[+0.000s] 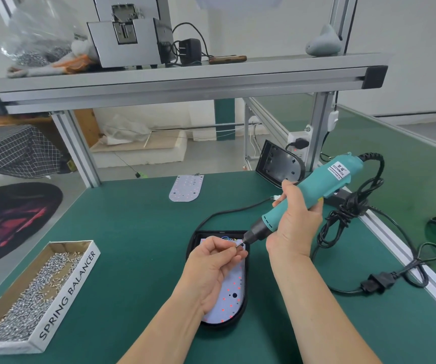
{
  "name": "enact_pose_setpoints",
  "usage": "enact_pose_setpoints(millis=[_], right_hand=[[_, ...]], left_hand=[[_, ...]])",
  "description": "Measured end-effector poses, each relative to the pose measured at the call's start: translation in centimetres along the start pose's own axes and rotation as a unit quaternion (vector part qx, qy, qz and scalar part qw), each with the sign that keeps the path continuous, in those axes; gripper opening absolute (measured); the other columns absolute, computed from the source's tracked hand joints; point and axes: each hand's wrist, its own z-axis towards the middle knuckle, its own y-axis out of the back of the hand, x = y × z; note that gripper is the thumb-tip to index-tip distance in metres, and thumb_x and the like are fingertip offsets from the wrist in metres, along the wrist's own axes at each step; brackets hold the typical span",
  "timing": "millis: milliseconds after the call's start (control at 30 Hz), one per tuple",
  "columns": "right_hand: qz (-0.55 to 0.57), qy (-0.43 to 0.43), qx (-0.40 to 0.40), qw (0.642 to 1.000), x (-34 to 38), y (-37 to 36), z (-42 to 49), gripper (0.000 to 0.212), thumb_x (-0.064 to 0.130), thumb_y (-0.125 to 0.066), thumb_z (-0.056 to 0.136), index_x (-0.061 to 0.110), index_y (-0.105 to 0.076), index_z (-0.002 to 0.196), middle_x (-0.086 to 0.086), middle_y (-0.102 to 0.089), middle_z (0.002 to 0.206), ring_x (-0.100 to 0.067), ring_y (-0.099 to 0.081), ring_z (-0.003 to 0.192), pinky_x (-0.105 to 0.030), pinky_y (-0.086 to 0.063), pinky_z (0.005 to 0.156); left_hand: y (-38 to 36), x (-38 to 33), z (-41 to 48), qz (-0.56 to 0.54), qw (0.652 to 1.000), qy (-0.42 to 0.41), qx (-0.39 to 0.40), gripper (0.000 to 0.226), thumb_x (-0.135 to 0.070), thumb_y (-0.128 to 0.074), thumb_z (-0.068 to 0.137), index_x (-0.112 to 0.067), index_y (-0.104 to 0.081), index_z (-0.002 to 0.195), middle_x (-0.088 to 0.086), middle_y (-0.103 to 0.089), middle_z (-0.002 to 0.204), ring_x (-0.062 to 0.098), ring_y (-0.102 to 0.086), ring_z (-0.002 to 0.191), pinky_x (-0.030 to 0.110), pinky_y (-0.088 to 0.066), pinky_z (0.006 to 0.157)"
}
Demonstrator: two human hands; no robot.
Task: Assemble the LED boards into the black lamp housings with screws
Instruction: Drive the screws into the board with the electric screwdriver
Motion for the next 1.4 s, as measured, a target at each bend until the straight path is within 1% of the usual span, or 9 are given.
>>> enact_pose_setpoints(millis=[167, 333, 433, 567, 667, 767, 1033, 1267, 1400], right_hand=[[0.011, -0.059, 0.026, 0.998, -0.1, 0.5, 0.6, 0.02, 0.013, -0.072, 0.083, 0.022, -0.054, 0.084, 0.007, -0.051, 0.062, -0.009, -0.049, 0.052, -0.02, -0.045, 0.054], [0.017, -0.014, 0.123, 0.992, 0.1, 0.4, 0.4, 0.016, 0.012, -0.072, 0.079, 0.022, -0.061, 0.086, 0.002, -0.056, 0.071, -0.013, -0.046, 0.055, -0.019, -0.043, 0.055], [-0.001, 0.001, 0.068, 0.998, -0.2, 0.2, 0.2, 0.02, 0.017, -0.075, 0.08, 0.018, -0.057, 0.089, -0.004, -0.054, 0.068, -0.015, -0.047, 0.053, -0.019, -0.043, 0.052], [-0.003, -0.033, 0.021, 0.999, -0.3, 0.6, 0.5, 0.022, 0.032, -0.074, 0.089, 0.022, -0.055, 0.094, 0.008, -0.056, 0.062, -0.01, -0.051, 0.055, -0.021, -0.047, 0.056], [0.047, -0.084, 0.107, 0.99, 0.5, 1.5, 1.7, 0.023, 0.038, -0.068, 0.091, 0.018, -0.062, 0.1, 0.007, -0.062, 0.074, -0.012, -0.057, 0.061, -0.024, -0.052, 0.06], [-0.016, -0.061, 0.183, 0.981, 1.2, 2.1, 2.5, 0.026, 0.034, -0.07, 0.085, 0.011, -0.065, 0.098, -0.001, -0.063, 0.072, -0.017, -0.062, 0.062, -0.029, -0.056, 0.064], [0.0, 0.007, 0.037, 0.999, 0.2, 1.6, 1.6, 0.014, 0.018, -0.069, 0.089, 0.015, -0.055, 0.09, 0.003, -0.054, 0.061, -0.016, -0.052, 0.053, -0.027, -0.049, 0.052], [-0.019, 0.064, 0.038, 0.997, 0.5, 1.4, 1.4, 0.014, 0.017, -0.066, 0.093, 0.02, -0.054, 0.087, 0.009, -0.054, 0.053, -0.01, -0.053, 0.046, -0.033, -0.048, 0.058], [-0.016, 0.052, 0.03, 0.998, 0.7, 1.5, 1.6, 0.017, 0.025, -0.07, 0.084, 0.019, -0.055, 0.089, -0.001, -0.053, 0.06, -0.019, -0.052, 0.054, -0.029, -0.049, 0.056]], left_hand=[[0.2, -0.4, -0.2, 0.001, 1.0, 0.018, 0.007, 0.022, 0.016, -0.054, 0.092, 0.0, -0.063, 0.079, 0.015, -0.069, 0.072, 0.024, -0.07, 0.065, 0.022, -0.058, 0.063], [-0.3, -0.5, 0.0, 0.026, 0.999, 0.027, 0.02, 0.021, 0.016, -0.052, 0.094, 0.001, -0.06, 0.081, 0.017, -0.067, 0.069, 0.025, -0.069, 0.06, 0.022, -0.057, 0.058], [-0.1, -0.1, -0.2, 0.022, 0.999, -0.016, 0.033, 0.026, 0.019, -0.051, 0.093, 0.0, -0.062, 0.078, 0.017, -0.069, 0.079, 0.03, -0.073, 0.075, 0.023, -0.059, 0.07], [-0.1, 0.3, -0.1, 0.022, 0.998, -0.048, 0.034, 0.019, 0.016, -0.054, 0.093, 0.002, -0.064, 0.101, 0.018, -0.067, 0.091, 0.032, -0.074, 0.086, 0.024, -0.058, 0.077], [-0.3, 0.6, -0.1, 0.016, 0.997, -0.068, 0.025, 0.021, 0.015, -0.055, 0.093, 0.002, -0.063, 0.107, 0.02, -0.068, 0.092, 0.033, -0.074, 0.09, 0.025, -0.058, 0.079], [-0.3, 0.8, -0.2, 0.012, 0.996, -0.083, 0.007, 0.021, 0.015, -0.057, 0.092, 0.001, -0.065, 0.105, 0.019, -0.072, 0.09, 0.034, -0.074, 0.093, 0.024, -0.058, 0.079], [-0.6, 1.2, -0.6, 0.064, 0.995, -0.075, 0.025, 0.022, 0.014, -0.062, 0.09, -0.002, -0.072, 0.1, 0.021, -0.075, 0.102, 0.035, -0.075, 0.096, 0.024, -0.058, 0.08], [-1.2, 0.9, -0.6, 0.158, 0.987, -0.011, 0.018, 0.038, 0.009, -0.074, 0.082, -0.006, -0.064, 0.116, 0.009, -0.078, 0.1, 0.022, -0.075, 0.099, 0.025, -0.052, 0.087], [-0.9, 0.5, -0.9, 0.219, 0.975, 0.007, -0.032, 0.039, -0.001, -0.082, 0.076, -0.01, -0.066, 0.111, 0.005, -0.077, 0.097, 0.015, -0.075, 0.088, 0.019, -0.052, 0.077]])
